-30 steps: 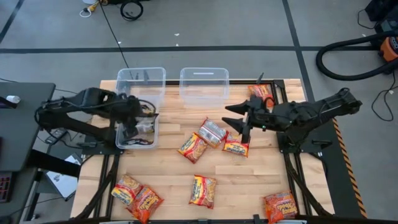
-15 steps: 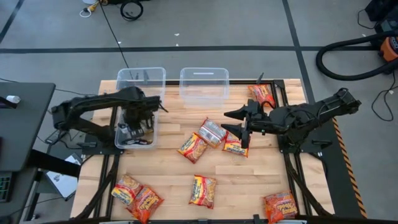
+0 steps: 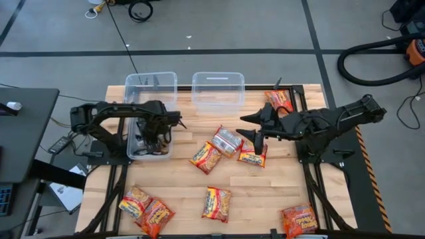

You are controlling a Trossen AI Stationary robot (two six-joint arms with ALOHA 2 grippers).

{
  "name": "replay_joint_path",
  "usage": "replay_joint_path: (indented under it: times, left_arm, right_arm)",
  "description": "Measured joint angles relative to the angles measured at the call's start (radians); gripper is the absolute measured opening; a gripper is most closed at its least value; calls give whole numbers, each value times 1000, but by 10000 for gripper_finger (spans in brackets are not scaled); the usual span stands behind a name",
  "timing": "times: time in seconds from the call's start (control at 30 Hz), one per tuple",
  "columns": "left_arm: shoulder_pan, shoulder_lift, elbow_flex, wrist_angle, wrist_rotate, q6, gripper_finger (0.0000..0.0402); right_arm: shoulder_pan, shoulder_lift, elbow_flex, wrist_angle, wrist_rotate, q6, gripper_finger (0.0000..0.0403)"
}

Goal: Sort Maruchan noodles
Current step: Put the black noodle pack into the bottom transparent bin, then put the top left red noodle pack into the top left transparent bin

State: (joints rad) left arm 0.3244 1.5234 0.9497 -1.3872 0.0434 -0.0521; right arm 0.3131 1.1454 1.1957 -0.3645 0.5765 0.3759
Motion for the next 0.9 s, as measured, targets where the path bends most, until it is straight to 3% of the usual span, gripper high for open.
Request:
replay_joint_path:
  times: [0.3,0.47,0.53,0.73,0.9]
  left_arm:
    - [-11,-50,139,-191,-8,-36,248]
    - [-74,-162,292,-179,118,-159,259]
    - [-127,-194,354,-151,100,-227,258]
    - [-337,-268,426,217,-34,-431,252]
    - [-375,-154,403,566,-136,-691,252]
  right_arm:
    - [-49,0,0,-58,-62,-46,255]
    - [-64,0,0,-93,-65,-46,255]
    - [-62,0,0,-111,-63,-48,255]
    - [-8,9,-1,-241,-57,5,255]
    - [90,46,-2,-395,-52,164,255]
